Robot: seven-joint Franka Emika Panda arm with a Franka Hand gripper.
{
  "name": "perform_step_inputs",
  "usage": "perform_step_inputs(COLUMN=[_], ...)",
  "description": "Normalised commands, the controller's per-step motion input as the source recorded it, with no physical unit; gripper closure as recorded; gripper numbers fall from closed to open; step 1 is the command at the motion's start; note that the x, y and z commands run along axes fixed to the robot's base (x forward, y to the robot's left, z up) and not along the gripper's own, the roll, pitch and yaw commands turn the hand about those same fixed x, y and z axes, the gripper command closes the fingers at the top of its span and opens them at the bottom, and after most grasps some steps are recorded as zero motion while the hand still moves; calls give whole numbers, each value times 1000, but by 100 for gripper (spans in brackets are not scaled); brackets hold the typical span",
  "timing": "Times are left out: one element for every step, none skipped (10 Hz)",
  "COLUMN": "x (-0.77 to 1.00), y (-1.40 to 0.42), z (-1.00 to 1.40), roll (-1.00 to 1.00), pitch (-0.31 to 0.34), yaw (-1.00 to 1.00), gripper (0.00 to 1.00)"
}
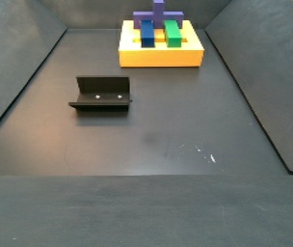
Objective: Pick up the red object. Move up. Move to above the board. Insert the red object.
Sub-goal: Move to above the board, then insert the red object.
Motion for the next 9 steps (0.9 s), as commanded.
perform_step_inputs(x=[81, 26, 0, 0, 0, 0, 0, 0, 0], y=[-181, 294, 340, 343, 183, -60, -377, -274, -191], z=[39, -717, -677, -700, -703, -720, -823, -766, -729], roll=[55, 287, 321, 309, 277, 229, 129, 64, 69], pitch=[106, -66, -66, -77, -120, -157, -113, -11, -26], yaw=[8, 0, 0, 0, 49, 111, 83, 74, 69], gripper=[100, 100, 100, 100, 100, 100, 100, 100, 100])
